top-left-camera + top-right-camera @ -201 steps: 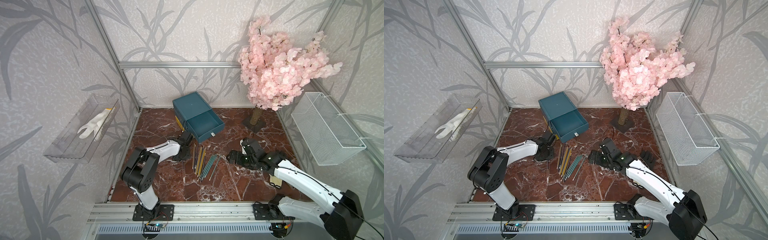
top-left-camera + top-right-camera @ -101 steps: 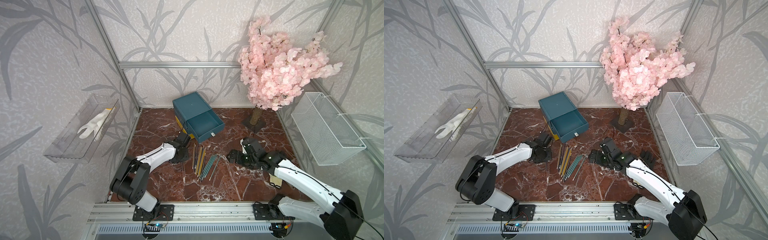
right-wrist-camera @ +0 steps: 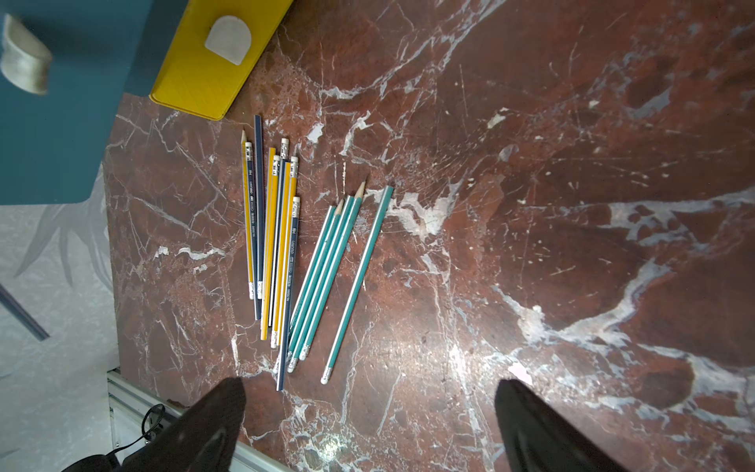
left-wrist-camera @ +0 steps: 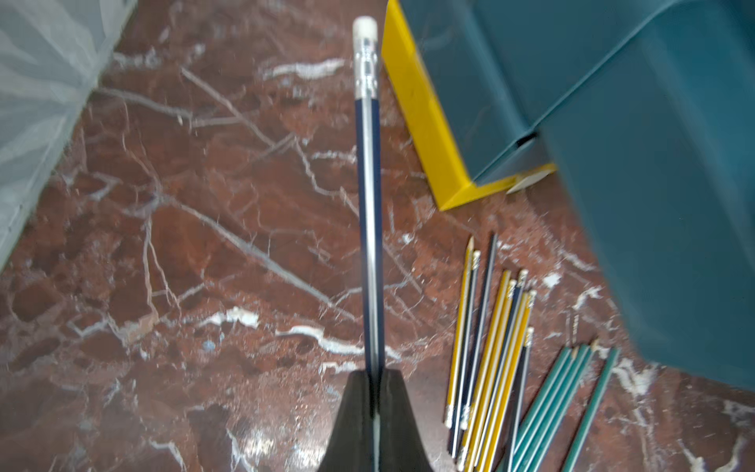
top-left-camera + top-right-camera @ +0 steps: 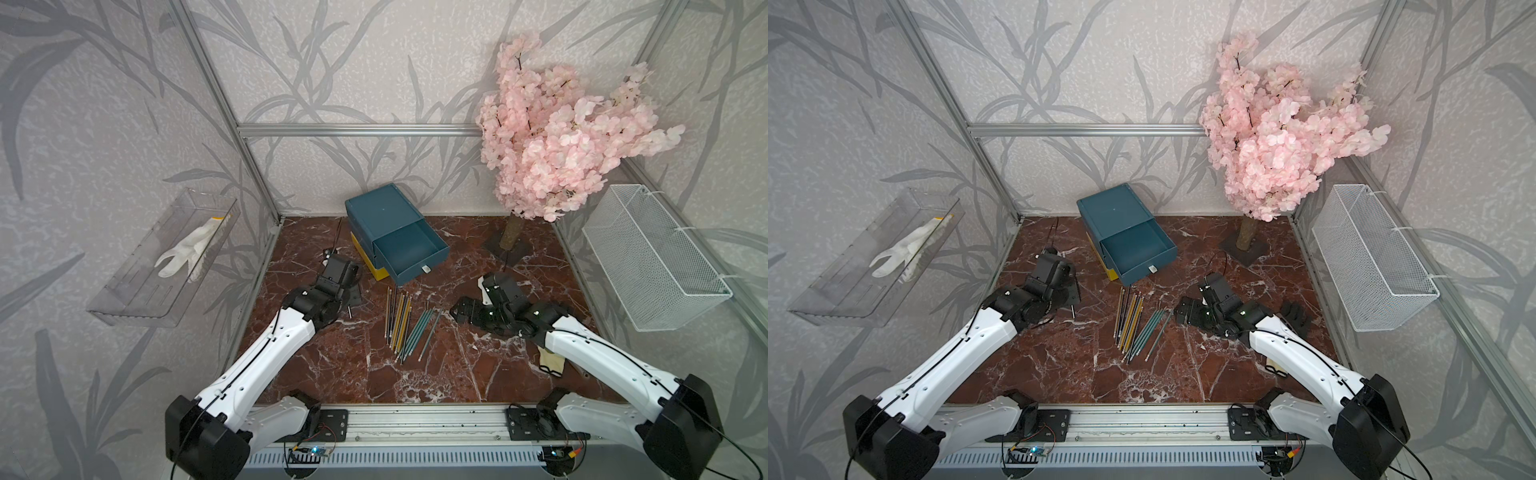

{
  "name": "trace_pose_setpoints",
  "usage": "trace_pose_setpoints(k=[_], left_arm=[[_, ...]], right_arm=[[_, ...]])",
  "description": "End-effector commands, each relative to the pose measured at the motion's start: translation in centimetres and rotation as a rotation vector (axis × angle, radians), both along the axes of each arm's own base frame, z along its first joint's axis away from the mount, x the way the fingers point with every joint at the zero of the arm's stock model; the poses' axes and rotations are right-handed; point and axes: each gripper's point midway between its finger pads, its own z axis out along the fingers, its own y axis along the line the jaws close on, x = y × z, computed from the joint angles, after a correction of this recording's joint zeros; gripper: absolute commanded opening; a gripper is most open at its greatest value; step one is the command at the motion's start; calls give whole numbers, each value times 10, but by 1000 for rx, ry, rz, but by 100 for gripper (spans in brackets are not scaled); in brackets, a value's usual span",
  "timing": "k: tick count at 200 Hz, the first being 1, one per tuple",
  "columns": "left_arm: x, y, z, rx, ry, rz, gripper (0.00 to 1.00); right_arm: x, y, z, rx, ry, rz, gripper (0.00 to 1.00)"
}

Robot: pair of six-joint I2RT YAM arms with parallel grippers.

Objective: Please place the pencils in the drawer according to their color
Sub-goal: Pick up the pencil from the center of the board, then place the pencil in the drawer.

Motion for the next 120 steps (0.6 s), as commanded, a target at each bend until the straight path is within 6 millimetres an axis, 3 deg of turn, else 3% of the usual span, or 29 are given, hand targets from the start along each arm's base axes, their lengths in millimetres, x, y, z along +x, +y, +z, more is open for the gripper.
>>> trace_pose_setpoints(k=[1,39,72,120], left_arm=[[20,-7,42,31,-92,-51,0],[62,-44,87,-17,-188,-169,0],[96,-79,112,-65,-240,-265,0],[131,-118,110,-102,-233,-374,0]], right_arm=[[15,13,20,68,-50,1,99],[29,25,32,132,-75,-9,99],[44,35,41,178,-97,-23,99],[60,47,48,232,-114,-39,99]])
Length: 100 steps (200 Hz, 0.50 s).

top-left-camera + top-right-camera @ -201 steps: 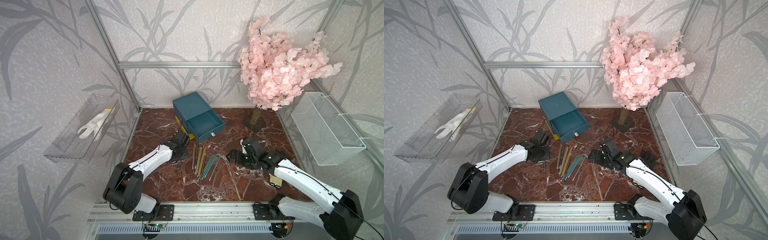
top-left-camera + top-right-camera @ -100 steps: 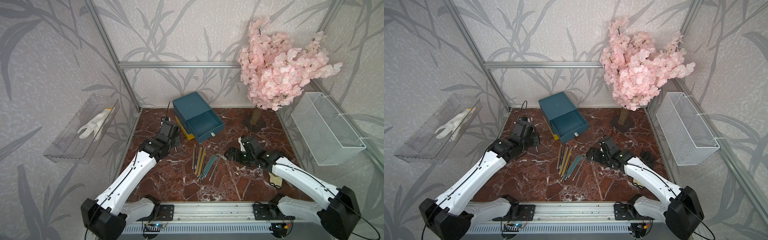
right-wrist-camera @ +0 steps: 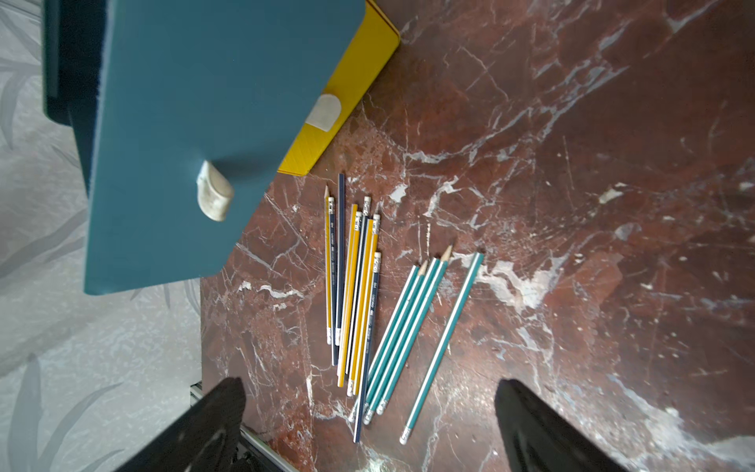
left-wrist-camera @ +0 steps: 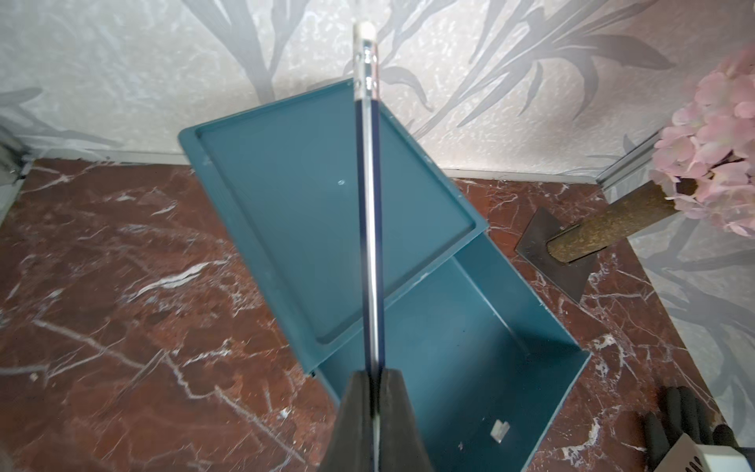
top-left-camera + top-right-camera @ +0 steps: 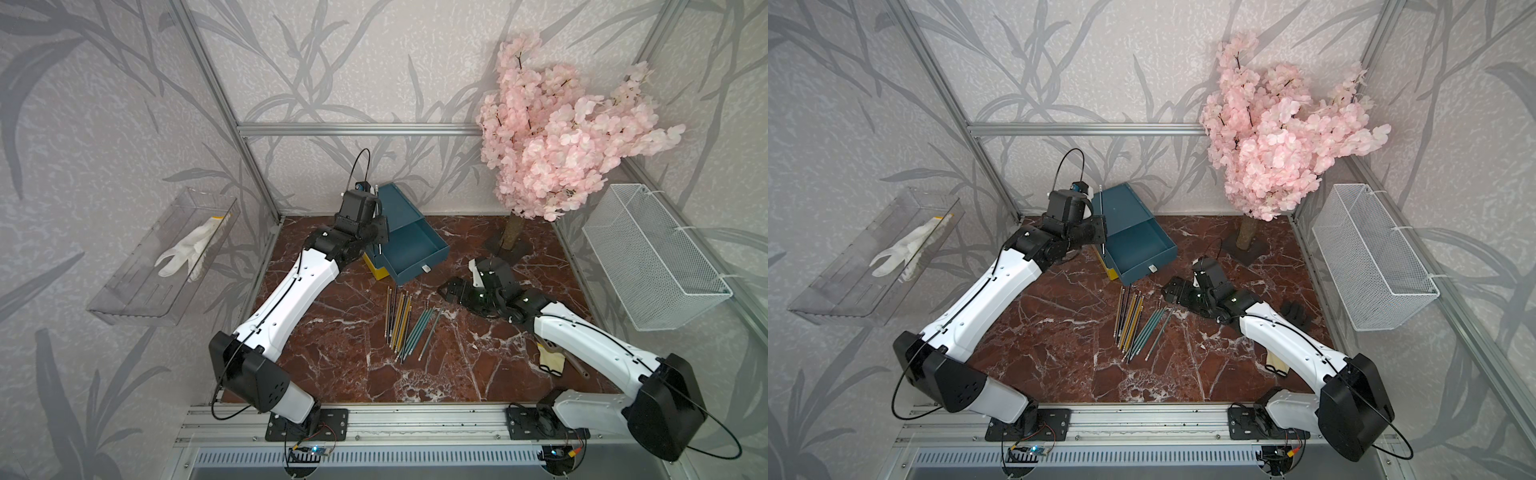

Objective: Please place the pencils in the drawer according to their color
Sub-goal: Place the pencil in the drawer.

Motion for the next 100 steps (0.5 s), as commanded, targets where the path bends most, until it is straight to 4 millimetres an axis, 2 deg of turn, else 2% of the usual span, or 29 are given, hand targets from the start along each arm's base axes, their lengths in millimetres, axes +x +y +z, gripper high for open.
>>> trace_pose_setpoints(k=[1,43,100], left_arm=[[12,-23,7,-15,-23,-96,0],[24,-47,-9,-7,11,-169,0],[5,-68,-37,68,83,-275,0]], right_arm=[[14,10,18,67,-40,-14,99],[21,15,17,97,-37,-32,99],[28,19,17,119,-37,-45,99]])
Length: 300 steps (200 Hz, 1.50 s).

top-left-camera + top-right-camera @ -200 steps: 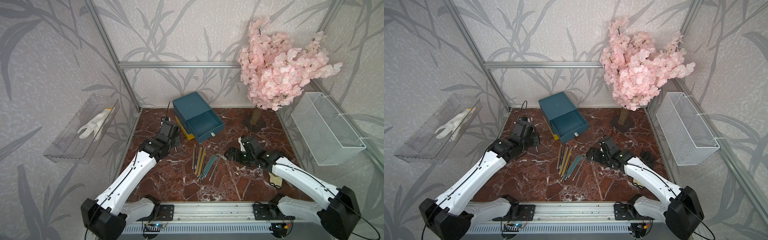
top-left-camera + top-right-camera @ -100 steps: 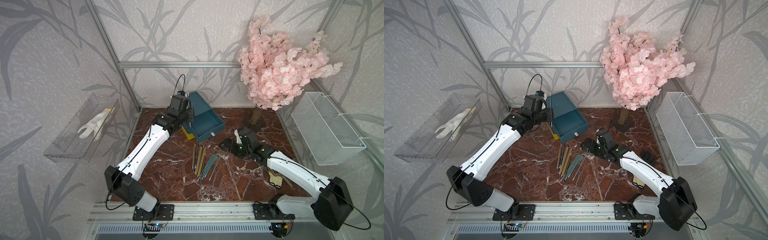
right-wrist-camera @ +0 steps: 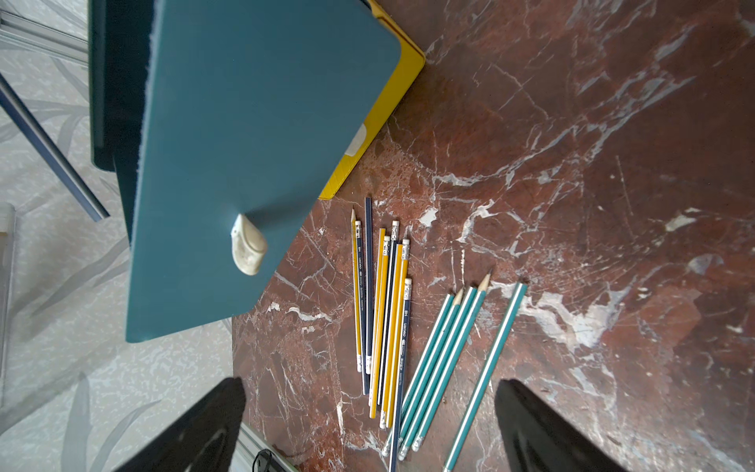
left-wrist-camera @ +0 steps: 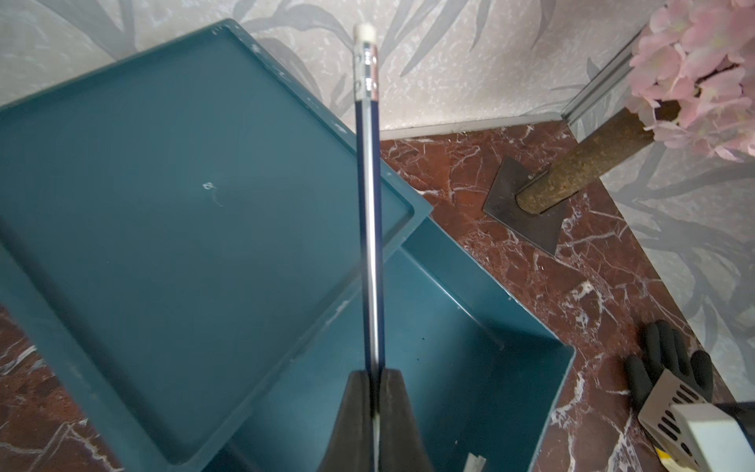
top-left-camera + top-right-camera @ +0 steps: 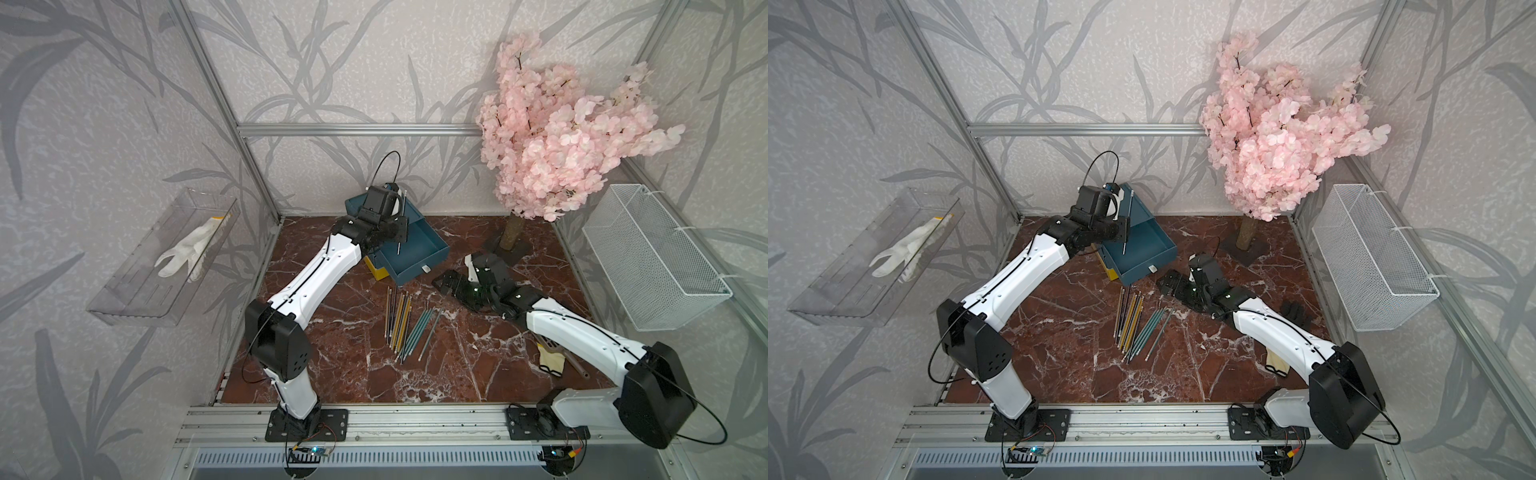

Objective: Please place the pencils in the drawer according to their color
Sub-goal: Place the pencil in the drawer, then pick up the pencil from the center of the board.

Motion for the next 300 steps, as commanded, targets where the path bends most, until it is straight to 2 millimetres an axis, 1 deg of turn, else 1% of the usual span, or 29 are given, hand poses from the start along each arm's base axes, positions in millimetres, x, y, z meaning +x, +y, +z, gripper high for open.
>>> trace_pose_setpoints(k=[1,27,77,129,143,148,156,166,176,190,198,215,231,245,258,276,289,300], left_arm=[[-11,-10,0,32,5,-72,0],[-21,-12,-10,56,37,-99,0],[-34,-10,-24,80,84,-126,0],[-46,-8,-33,96,122,-150,0],[-47,-8,-32,97,126,-154,0],[-47,-8,-32,97,127,-155,4],[-47,-8,-32,100,127,-153,17],[-46,-8,-31,100,124,-151,30],[-44,-8,-29,101,119,-143,47],[-41,-8,-23,99,106,-136,59],[-40,-7,-20,98,97,-131,65],[-37,-6,-6,84,66,-110,69],[-38,-4,9,58,35,-95,73],[-41,1,21,40,12,-69,75],[-46,10,28,35,-6,-35,78],[-57,27,31,35,-22,24,80],[-68,42,26,42,-20,77,82],[-79,54,18,46,-11,112,82]], right_arm=[[10,6,15,43,-33,-10,99],[12,6,16,46,-34,-14,99],[19,6,17,47,-37,-23,99],[27,3,15,49,-28,-35,99],[29,3,15,53,-27,-38,99],[29,3,15,53,-26,-38,99],[30,2,15,54,-25,-42,99],[31,2,15,55,-23,-43,99],[33,2,15,58,-24,-44,99],[34,2,15,59,-22,-45,99],[34,2,15,59,-22,-45,99],[36,2,16,61,-20,-47,99],[36,2,17,62,-22,-44,99],[35,2,18,63,-21,-44,99],[33,2,17,64,-17,-42,99],[31,1,19,65,-18,-40,99],[29,-1,19,61,-16,-41,99],[27,-2,18,59,-15,-40,99]])
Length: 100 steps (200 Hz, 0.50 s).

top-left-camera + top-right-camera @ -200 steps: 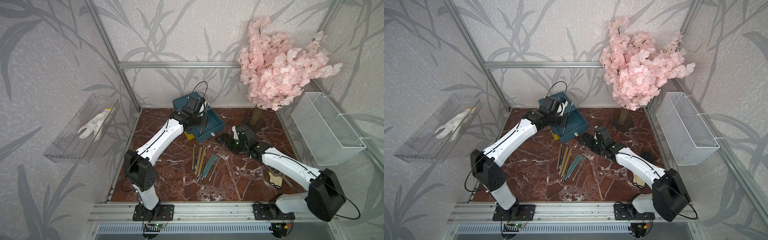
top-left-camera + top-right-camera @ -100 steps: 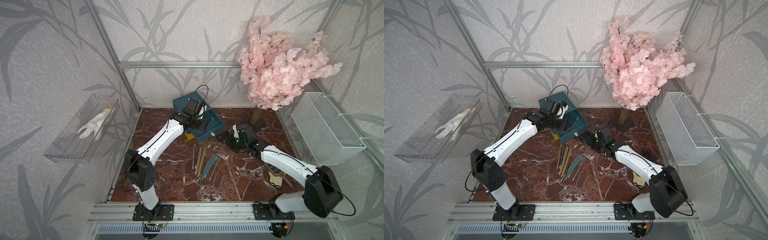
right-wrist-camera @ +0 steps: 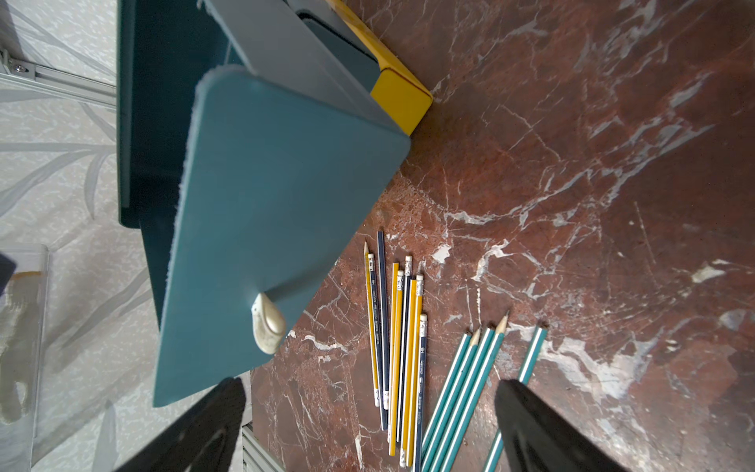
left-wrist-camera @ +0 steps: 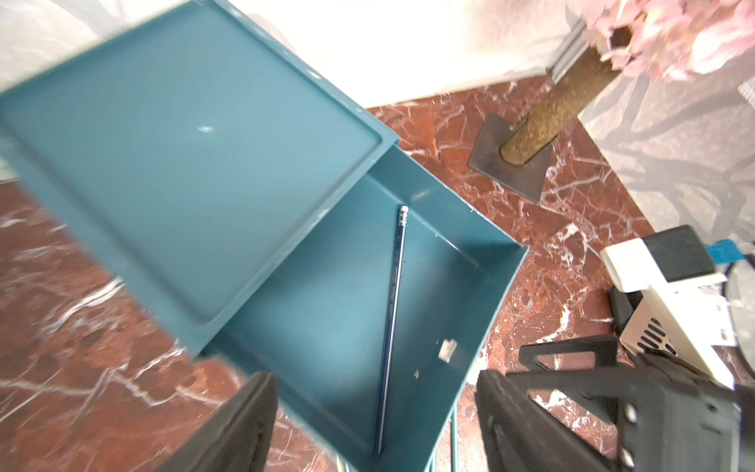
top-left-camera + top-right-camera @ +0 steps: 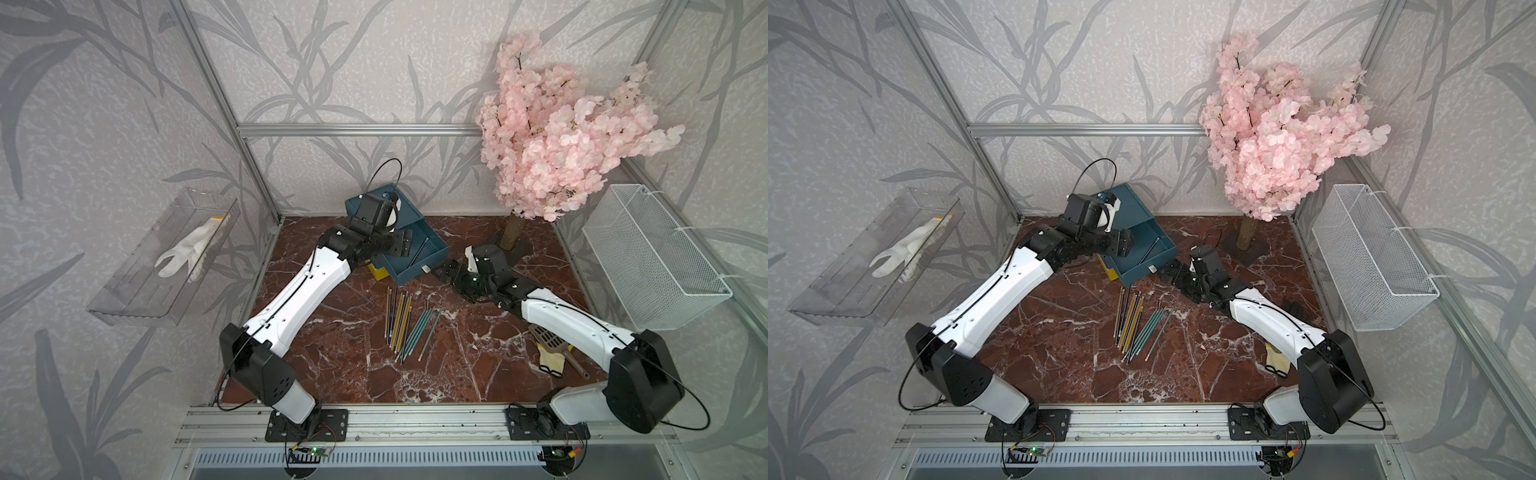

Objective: Please place the pencils in the drawer according to their color
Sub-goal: Pick up the pencil from the center of the board.

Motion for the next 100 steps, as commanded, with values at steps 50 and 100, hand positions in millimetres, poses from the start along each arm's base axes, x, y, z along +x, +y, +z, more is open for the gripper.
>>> trace_pose_setpoints(k=[50,100], left_arm=[[-65,71,-59,-5,56,251,97],[-92,84,-124,12,179,296,100]], right_arm=[[-17,-6,6,0,16,13,98],[-38,-1,-10,-63,43,43,97]])
